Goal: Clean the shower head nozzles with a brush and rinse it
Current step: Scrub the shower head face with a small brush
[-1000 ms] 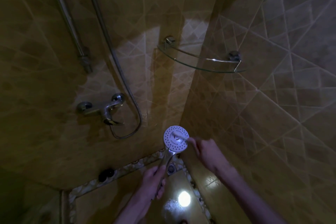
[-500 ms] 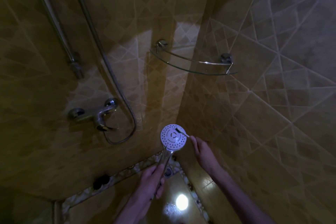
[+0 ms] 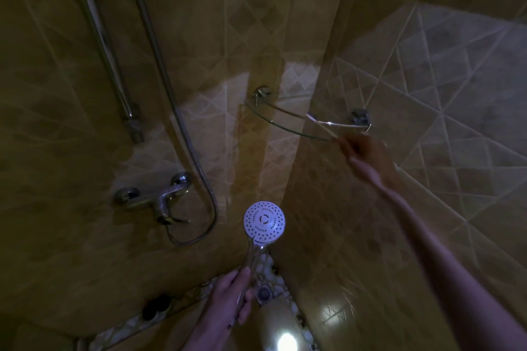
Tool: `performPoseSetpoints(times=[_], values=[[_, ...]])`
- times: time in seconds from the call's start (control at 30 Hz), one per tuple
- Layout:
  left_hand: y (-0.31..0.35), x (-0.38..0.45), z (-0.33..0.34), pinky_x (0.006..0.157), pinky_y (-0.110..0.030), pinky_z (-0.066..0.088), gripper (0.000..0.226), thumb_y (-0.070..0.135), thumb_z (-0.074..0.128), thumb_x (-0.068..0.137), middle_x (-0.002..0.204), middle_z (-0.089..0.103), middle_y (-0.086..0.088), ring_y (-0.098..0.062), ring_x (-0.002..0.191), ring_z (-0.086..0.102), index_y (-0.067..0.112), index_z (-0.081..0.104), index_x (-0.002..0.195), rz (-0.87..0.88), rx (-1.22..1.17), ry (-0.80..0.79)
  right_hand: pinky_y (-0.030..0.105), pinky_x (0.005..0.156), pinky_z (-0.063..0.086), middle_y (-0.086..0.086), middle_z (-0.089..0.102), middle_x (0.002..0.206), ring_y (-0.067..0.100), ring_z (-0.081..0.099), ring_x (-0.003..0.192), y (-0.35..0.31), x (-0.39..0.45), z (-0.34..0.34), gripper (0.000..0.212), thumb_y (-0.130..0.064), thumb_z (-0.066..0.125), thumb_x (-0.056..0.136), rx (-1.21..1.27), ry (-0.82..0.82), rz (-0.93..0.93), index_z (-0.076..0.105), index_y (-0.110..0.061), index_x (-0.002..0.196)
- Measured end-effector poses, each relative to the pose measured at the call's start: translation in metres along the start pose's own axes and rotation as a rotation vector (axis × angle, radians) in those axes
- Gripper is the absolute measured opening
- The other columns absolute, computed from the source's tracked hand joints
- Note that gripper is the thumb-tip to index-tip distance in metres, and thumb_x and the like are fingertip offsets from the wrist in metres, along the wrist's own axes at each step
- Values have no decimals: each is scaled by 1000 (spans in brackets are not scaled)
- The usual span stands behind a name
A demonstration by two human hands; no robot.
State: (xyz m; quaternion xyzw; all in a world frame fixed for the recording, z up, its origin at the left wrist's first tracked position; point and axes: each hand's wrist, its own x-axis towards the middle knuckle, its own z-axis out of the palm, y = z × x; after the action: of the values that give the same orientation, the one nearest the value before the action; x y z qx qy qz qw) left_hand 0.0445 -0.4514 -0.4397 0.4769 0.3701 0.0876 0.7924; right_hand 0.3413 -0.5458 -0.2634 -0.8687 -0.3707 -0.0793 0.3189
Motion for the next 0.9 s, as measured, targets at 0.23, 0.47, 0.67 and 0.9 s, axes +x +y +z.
performPoseSetpoints(times=[0.23, 0.47, 0.67, 0.9], values=[[7, 6, -4, 30, -13, 25, 30, 25, 50, 95, 44, 48, -4, -15, 24, 37, 4, 62, 78, -27, 40, 6, 28, 67, 37, 21, 68, 85, 33, 63, 84, -32, 98, -22, 23, -12, 53, 93, -196, -122, -40, 73, -2, 92], [13, 7, -3, 32, -12, 24, 29, 22, 53, 93, 40, 48, -7, -16, 24, 38, 5, 65, 73, -4, 15, 104, 35, 95, 47, 19, 61, 123, 31, 58, 113, -26, 155, 6, 29, -7, 58, 91, -137, -295, 145, 61, -6, 120], [18, 8, -3, 31, -11, 24, 32, 20, 50, 95, 41, 45, -8, -15, 22, 36, -1, 58, 72, 3, 9, 106, 43, 92, 51, 17, 63, 112, 27, 60, 97, -8, 167, 32, 26, -14, 62, 89, -24, -338, 206, 60, -6, 114], [15, 9, -3, 34, -12, 22, 29, 25, 52, 94, 41, 47, -7, -15, 25, 36, 3, 60, 77, -19, -13, 134, 38, 84, 47, 4, 57, 103, 19, 56, 93, 6, 176, 41, 25, -17, 64, 88, 36, -338, 174, 56, -15, 111]])
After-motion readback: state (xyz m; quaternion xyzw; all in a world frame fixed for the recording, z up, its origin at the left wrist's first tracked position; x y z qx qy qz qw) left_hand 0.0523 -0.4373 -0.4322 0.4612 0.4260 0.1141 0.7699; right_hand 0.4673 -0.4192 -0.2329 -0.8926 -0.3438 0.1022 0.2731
